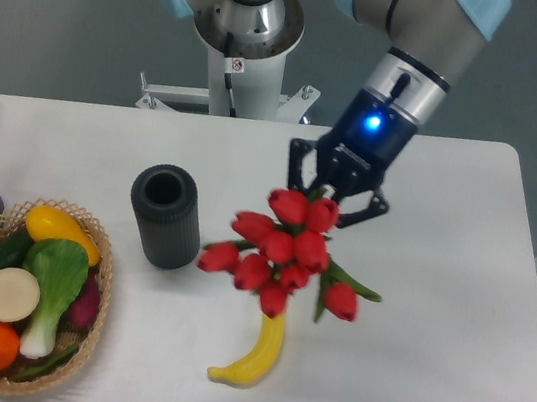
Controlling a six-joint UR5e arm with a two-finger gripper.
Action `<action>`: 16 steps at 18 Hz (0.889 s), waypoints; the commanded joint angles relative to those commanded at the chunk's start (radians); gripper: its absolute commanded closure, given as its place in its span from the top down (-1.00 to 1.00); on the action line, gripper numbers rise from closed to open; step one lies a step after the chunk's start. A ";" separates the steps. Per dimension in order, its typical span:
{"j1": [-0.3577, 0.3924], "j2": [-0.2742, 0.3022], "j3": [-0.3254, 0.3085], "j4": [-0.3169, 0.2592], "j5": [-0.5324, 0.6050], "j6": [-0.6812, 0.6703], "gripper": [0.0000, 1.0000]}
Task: Insert the flowers into the vase
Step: 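Carry the red tulip bunch in the gripper over the black vase, then lower the tulip stems into the black vase opening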
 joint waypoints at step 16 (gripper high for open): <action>-0.028 0.011 -0.138 0.012 -0.399 0.057 -0.85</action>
